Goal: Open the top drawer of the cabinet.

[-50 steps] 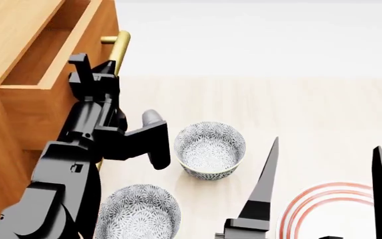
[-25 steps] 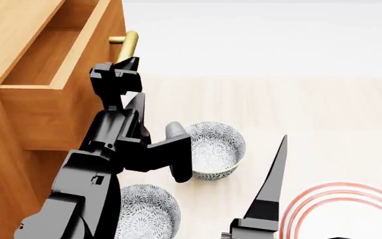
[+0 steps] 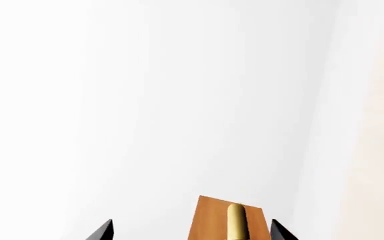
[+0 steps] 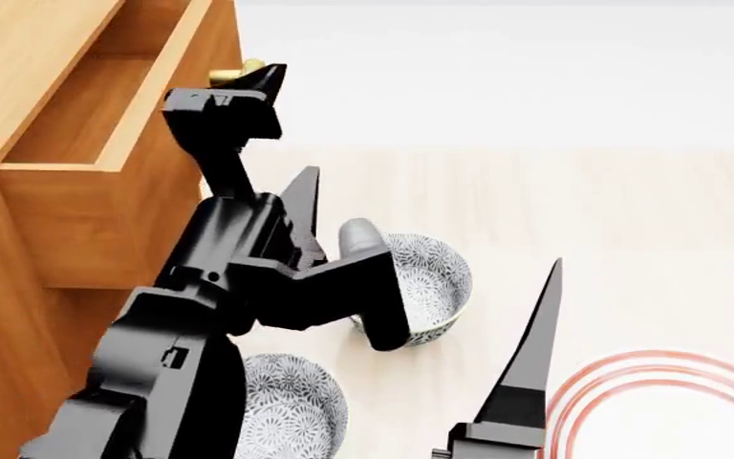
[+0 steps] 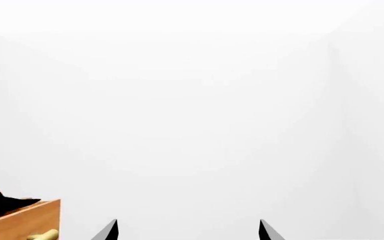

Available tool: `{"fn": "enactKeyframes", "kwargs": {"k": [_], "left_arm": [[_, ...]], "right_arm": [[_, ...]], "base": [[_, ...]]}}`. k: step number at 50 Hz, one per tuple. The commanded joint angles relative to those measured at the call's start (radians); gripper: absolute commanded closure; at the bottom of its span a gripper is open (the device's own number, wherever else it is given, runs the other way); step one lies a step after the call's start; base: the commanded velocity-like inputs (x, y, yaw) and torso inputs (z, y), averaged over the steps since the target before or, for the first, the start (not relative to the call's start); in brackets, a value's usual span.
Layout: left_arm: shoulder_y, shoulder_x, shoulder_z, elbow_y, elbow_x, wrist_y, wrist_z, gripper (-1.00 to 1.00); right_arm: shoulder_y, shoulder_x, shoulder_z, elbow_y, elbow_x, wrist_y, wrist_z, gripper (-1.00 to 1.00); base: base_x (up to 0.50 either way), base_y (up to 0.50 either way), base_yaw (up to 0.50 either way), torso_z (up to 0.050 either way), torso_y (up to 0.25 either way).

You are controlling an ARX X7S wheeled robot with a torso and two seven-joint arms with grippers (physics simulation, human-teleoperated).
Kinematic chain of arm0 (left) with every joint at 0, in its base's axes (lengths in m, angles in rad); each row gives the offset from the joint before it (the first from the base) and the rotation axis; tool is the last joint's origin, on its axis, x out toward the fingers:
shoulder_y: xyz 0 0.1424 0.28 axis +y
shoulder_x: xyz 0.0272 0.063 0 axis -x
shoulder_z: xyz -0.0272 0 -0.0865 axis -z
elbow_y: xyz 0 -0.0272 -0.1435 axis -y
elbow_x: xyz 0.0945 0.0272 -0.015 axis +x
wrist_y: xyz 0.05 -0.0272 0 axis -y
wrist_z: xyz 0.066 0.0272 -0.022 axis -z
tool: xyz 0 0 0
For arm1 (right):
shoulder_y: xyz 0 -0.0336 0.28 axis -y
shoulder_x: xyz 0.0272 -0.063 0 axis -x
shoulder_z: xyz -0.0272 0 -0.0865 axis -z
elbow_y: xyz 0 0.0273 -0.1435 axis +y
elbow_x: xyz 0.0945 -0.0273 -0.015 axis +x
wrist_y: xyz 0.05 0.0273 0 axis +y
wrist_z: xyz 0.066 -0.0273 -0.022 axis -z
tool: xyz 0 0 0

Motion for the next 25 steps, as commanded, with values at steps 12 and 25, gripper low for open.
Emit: {"fn": "enactKeyframes", "kwargs": {"k": [12,25], "left_arm": [[-0.13,0.151,-0.474,0.553,-0.123,-0.541,0.362,-1.0],[-0.443,-0.025,-0.797,0.169,-0.625,-0.547,-0.066,-1.0]], "right_arm": [[0.008,-0.006,-0.001,0.004,-0.007,-0.017,-0.004,-1.0],[0.014,0.0,-0.013,0.014,-0.002,-0.025,0.0,-1.0]], "base": [[0.0,0.0,0.0,0.0,0.0],[0.0,0.0,0.0,0.0,0.0]]}}
